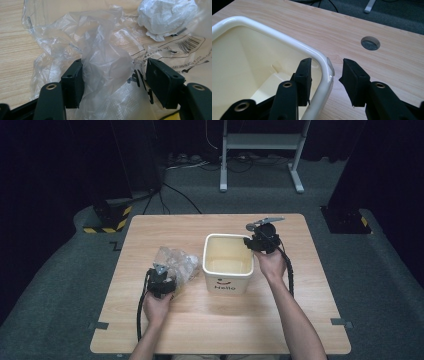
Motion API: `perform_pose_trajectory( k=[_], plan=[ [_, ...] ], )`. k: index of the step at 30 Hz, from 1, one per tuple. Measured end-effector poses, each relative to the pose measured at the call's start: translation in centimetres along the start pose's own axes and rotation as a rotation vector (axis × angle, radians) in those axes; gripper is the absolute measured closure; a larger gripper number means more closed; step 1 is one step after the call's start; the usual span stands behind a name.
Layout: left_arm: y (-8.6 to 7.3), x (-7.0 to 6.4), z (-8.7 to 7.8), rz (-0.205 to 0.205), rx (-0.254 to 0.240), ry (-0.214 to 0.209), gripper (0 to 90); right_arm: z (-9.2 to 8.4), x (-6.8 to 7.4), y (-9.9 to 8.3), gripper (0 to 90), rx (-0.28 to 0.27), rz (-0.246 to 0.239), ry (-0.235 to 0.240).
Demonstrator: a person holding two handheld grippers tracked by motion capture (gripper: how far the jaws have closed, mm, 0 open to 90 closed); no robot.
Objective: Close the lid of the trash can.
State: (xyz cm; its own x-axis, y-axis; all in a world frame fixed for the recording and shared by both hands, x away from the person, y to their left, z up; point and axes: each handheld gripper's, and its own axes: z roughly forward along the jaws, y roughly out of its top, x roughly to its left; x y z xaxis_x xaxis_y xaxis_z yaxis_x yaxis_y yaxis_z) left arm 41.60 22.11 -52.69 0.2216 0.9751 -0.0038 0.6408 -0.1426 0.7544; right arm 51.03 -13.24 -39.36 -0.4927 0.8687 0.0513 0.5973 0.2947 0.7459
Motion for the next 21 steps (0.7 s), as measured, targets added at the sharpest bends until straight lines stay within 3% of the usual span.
perform_pose_trajectory(
  k=[21],
  plan=[
    [0.0,0.0,0.0,0.001,0.000,0.001,34.5,-0.5,-1.1,-0.7,47.2,-0.040,0.026,0.045]
  ],
)
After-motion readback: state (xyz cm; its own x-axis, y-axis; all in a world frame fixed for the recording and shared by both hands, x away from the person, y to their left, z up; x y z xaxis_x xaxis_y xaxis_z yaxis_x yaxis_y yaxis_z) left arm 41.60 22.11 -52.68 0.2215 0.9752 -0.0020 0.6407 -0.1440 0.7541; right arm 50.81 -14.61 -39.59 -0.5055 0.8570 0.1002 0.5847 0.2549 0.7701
